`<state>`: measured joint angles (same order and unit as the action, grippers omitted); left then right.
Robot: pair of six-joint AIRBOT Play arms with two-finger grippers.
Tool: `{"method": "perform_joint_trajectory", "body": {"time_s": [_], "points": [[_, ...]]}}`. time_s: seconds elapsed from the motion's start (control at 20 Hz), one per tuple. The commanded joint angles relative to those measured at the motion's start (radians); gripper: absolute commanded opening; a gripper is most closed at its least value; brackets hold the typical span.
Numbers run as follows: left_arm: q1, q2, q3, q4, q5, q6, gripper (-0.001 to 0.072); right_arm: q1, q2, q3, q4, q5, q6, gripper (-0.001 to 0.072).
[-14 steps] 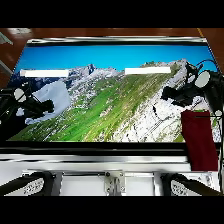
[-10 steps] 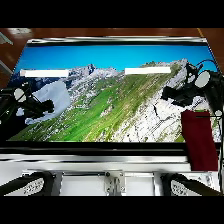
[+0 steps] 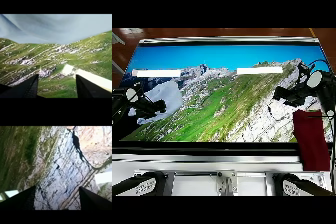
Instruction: Fold the shirts.
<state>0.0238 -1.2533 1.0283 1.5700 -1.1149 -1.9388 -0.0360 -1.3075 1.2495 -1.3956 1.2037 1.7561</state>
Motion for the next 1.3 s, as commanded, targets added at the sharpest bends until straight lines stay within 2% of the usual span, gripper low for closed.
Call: {"method": "perform_joint_trajectory", "body": {"time_s": [0.0,0.45,0.65,0.7,0.8,0.85,0.9,1.0,1.05,1.15,1.25], "points": [[0.0,-0.001,0.0,0.0,0.0,0.0,0.0545,-0.001,0.0,0.001,0.0,0.0,0.0,0.0652],[0.0,-0.002,0.0,0.0,0.085,0.0,0.0545,-0.001,0.0,0.001,0.007,0.0,0.0,0.0652],[0.0,-0.015,0.0,0.0,0.176,0.0,0.0545,-0.001,0.0,0.001,-0.005,-0.037,-0.008,0.0652],[0.001,-0.015,0.0,0.003,0.184,0.008,0.0545,-0.001,0.0,0.001,-0.005,-0.043,-0.008,0.0651],[0.003,-0.015,0.0,0.011,0.184,0.093,0.0549,-0.001,0.0,0.001,-0.005,-0.071,-0.008,0.0651],[0.006,-0.015,0.001,0.031,0.188,0.129,0.0577,-0.001,0.0,0.001,-0.005,-0.083,-0.008,0.0651],[0.014,-0.017,0.003,0.08,0.195,0.136,0.0671,-0.001,0.0,0.001,-0.005,-0.087,-0.015,0.0651],[0.062,-0.044,0.043,0.169,0.167,0.137,0.0684,-0.001,0.0,0.001,-0.005,-0.086,-0.042,0.0651],[0.101,-0.073,0.076,0.177,0.149,0.147,0.072,0.0,0.0,0.001,-0.005,-0.086,-0.05,0.0651],[0.19,-0.169,0.16,0.143,0.091,0.186,0.072,0.0,0.0,0.001,-0.005,-0.082,-0.064,0.0651],[0.261,-0.266,0.225,0.018,0.06,0.225,0.072,0.0,-0.001,0.001,-0.005,-0.082,-0.075,0.0651]]}}
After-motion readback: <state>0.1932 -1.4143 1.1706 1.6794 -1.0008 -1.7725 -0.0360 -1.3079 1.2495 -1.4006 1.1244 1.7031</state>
